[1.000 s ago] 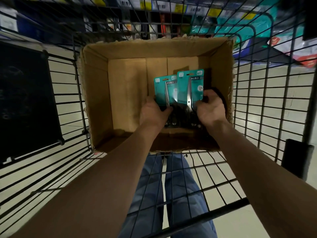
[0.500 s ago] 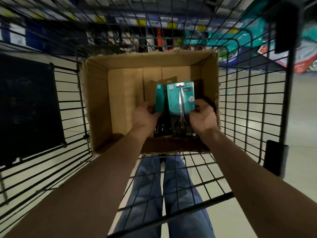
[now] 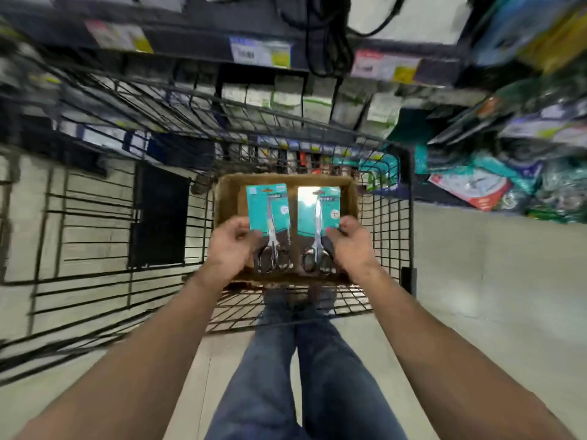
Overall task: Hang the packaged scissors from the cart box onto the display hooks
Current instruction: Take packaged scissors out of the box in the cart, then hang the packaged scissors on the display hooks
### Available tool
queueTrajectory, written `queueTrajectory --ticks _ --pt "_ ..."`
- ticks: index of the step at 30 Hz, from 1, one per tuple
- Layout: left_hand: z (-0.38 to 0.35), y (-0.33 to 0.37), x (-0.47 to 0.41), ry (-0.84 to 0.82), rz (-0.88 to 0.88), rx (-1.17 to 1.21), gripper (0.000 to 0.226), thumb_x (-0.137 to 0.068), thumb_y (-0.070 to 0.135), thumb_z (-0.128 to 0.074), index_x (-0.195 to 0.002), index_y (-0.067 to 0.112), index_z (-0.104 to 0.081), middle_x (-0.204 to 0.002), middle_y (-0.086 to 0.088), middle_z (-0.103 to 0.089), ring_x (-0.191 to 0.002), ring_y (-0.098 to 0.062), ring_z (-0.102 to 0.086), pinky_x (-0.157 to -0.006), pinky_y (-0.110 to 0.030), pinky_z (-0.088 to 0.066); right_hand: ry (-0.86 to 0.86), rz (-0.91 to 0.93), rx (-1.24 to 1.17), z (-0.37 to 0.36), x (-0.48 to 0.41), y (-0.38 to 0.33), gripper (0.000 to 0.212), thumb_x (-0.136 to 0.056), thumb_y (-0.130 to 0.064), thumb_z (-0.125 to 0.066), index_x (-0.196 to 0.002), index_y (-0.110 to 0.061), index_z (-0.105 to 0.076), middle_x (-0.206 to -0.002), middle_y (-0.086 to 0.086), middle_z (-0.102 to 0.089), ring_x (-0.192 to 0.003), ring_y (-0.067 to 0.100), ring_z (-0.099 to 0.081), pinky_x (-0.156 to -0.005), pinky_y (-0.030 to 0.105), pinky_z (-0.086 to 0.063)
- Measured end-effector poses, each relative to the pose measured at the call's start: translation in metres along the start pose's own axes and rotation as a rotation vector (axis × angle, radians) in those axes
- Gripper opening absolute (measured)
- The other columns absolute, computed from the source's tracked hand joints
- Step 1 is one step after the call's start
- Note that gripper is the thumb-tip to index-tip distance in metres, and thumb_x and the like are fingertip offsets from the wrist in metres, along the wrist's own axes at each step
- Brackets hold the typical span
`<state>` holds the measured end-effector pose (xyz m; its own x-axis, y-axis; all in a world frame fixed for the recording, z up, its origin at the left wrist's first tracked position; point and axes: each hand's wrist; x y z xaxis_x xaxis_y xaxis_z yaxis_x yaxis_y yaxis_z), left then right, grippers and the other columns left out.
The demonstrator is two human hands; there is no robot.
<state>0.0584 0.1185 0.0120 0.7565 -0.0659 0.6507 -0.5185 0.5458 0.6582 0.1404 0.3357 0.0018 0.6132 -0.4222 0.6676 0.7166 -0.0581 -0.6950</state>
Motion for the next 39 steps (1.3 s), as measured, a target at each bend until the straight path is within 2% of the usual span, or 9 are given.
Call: queueTrajectory --ticks 4,6,9,13,18,22,28,36,39 --pt "0.009 0.025 0.045 0.057 -0.097 -0.023 0.021 -0.096 0.011 -0.070 -0.115 0.016 -0.064 -0.109 0.004 -0.068 -0.086 -0.003 -0.063 -0.074 -0.012 -0.054 0.005 0.027 -0.038 0.022 0.041 -0.017 0.020 -0.097 -0.003 -0.061 -0.093 -0.023 -0.062 -0.106 0.001 -0.075 -0.090 0.016 -0.070 -0.076 0.023 -0.057" --pt "0.011 0.032 0.067 0.040 -0.087 -0.046 0.022 -0.097 0.019 -0.069 -0.118 0.023 -0.061 -0.109 0.008 -0.067 -0.095 -0.006 -0.064 -0.091 -0.028 -0.058 0.021 0.043 -0.056 0.035 0.059 -0.018 0.015 -0.097 -0.005 -0.063 -0.102 -0.019 -0.063 -0.118 0.003 -0.073 -0.102 0.016 -0.070 -0.079 0.019 -0.057" --pt "0.016 0.039 0.094 0.017 -0.169 -0.081 0.018 -0.098 0.025 -0.067 -0.116 0.025 -0.062 -0.108 0.009 -0.070 -0.097 -0.009 -0.068 -0.096 -0.041 -0.057 0.088 0.065 -0.126 0.054 0.087 -0.009 0.017 -0.095 -0.003 -0.064 -0.111 -0.009 -0.067 -0.121 0.006 -0.073 -0.107 0.019 -0.071 -0.099 0.039 -0.056" --pt "0.022 0.046 0.133 -0.013 -0.332 -0.163 0.020 -0.098 0.022 -0.066 -0.116 0.017 -0.061 -0.109 -0.002 -0.073 -0.098 -0.018 -0.070 -0.093 -0.037 -0.056 0.202 0.098 -0.149 0.077 0.142 0.000 0.018 -0.097 -0.002 -0.061 -0.113 -0.008 -0.065 -0.122 0.009 -0.071 -0.101 0.022 -0.069 -0.097 0.038 -0.056" --pt "0.015 0.054 0.193 -0.070 -0.515 -0.213 0.025 -0.096 0.021 -0.068 -0.119 0.013 -0.063 -0.107 -0.003 -0.072 -0.098 -0.020 -0.068 -0.092 -0.036 -0.055 0.330 0.165 -0.194 0.107 0.220 0.019 0.016 -0.097 0.000 -0.059 -0.110 -0.008 -0.064 -0.113 0.004 -0.070 -0.096 0.018 -0.068 -0.064 0.016 -0.055" --pt "-0.005 0.066 0.248 -0.168 -0.663 -0.234 0.023 -0.097 0.021 -0.068 -0.118 0.012 -0.063 -0.104 0.000 -0.069 -0.096 -0.018 -0.067 -0.086 -0.034 -0.055 0.411 0.241 -0.195 0.145 0.279 0.038 0.021 -0.093 0.000 -0.061 -0.105 -0.014 -0.070 -0.113 0.002 -0.074 -0.098 0.018 -0.071 -0.090 0.032 -0.056" --pt "-0.055 0.106 0.324 -0.287 -0.818 -0.255 0.014 -0.097 0.016 -0.067 -0.110 0.015 -0.061 -0.102 0.003 -0.066 -0.093 -0.013 -0.062 -0.084 -0.028 -0.048 0.593 0.259 -0.268 0.219 0.356 0.056 0.020 -0.093 -0.004 -0.062 -0.086 -0.022 -0.069 -0.087 -0.007 -0.072 -0.072 0.008 -0.064 -0.060 0.022 -0.045" --pt "-0.159 0.179 0.416 -0.404 -0.963 -0.260 0.016 -0.095 0.016 -0.069 -0.110 0.020 -0.066 -0.103 0.001 -0.073 -0.096 -0.017 -0.068 -0.092 -0.036 -0.055 0.834 0.342 -0.317 0.354 0.424 0.076 0.015 -0.074 -0.028 -0.067 -0.087 -0.021 -0.073 -0.091 0.000 -0.078 -0.086 0.023 -0.073 -0.078 0.047 -0.060" --pt "-0.211 0.203 0.453 -0.423 -1.017 -0.235 0.019 -0.096 0.013 -0.067 -0.115 0.016 -0.066 -0.102 0.003 -0.070 -0.091 -0.012 -0.065 -0.087 -0.030 -0.052 0.881 0.350 -0.344 0.409 0.447 0.083 0.009 -0.081 -0.019 -0.068 -0.089 -0.018 -0.072 -0.088 0.009 -0.077 -0.073 0.023 -0.068 -0.072 0.055 -0.059"
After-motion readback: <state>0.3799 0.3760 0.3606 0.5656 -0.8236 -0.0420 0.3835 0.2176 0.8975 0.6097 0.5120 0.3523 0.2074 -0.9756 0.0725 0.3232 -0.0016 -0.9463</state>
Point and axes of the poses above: each hand's wrist, its own x-axis away from the middle knuckle, its own z-axis out of the back of the hand, y = z × x
